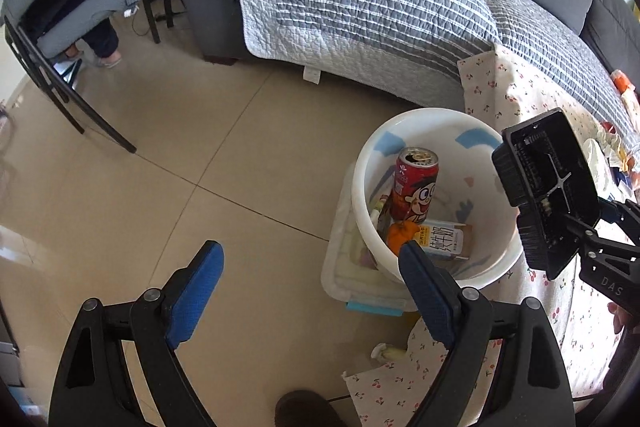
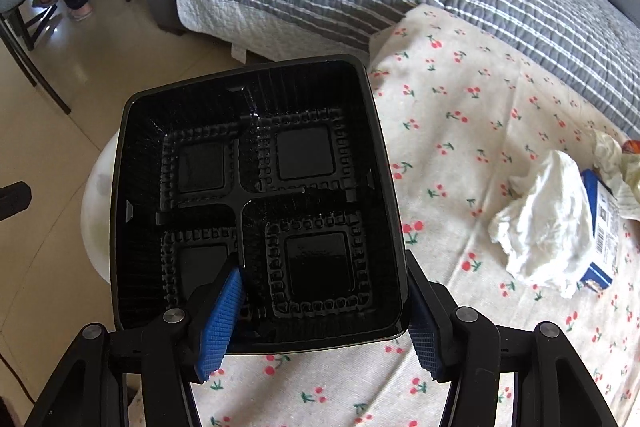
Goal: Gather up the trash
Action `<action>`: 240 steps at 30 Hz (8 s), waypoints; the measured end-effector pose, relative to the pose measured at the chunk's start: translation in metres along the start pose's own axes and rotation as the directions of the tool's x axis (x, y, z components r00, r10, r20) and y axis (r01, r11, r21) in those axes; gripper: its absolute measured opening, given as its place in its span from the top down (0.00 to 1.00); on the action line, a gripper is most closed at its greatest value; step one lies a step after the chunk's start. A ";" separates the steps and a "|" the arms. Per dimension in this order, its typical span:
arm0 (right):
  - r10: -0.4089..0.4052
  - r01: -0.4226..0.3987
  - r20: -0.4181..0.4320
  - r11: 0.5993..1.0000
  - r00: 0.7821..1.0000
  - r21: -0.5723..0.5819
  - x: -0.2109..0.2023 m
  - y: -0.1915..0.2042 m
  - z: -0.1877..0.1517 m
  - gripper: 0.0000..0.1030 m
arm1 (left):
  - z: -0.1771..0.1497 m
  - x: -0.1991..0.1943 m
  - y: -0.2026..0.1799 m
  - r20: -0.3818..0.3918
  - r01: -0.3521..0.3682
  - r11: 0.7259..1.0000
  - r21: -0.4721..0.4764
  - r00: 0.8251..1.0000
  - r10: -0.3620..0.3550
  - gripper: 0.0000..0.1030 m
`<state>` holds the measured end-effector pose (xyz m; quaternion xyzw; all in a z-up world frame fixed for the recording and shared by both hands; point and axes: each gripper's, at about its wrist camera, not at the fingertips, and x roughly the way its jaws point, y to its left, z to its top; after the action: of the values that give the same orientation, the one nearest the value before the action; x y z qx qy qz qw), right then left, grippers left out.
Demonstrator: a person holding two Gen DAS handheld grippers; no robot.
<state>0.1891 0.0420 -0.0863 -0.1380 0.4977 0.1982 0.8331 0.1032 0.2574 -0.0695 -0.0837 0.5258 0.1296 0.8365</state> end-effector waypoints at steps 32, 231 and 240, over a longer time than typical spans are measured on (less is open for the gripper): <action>-0.022 0.021 0.016 0.994 1.000 0.109 -0.044 -0.052 -0.024 0.23 | 0.000 -0.004 -0.047 -0.019 0.043 0.997 0.058 0.999 -0.042 0.12; 0.227 -0.218 -0.090 0.971 0.970 0.097 0.048 0.049 0.035 0.27 | 0.011 0.007 0.020 -0.024 0.159 0.984 -0.081 0.987 -0.162 0.23; 0.210 -0.208 0.002 0.970 0.978 0.124 -0.006 0.010 0.026 0.23 | 0.011 -0.001 -0.005 -0.010 0.146 0.989 -0.036 0.989 -0.146 0.14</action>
<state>0.2018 0.0603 -0.0688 -0.0341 0.5255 0.2530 0.8116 0.1142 0.2557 -0.0638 -0.1374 0.5212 0.0768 0.8388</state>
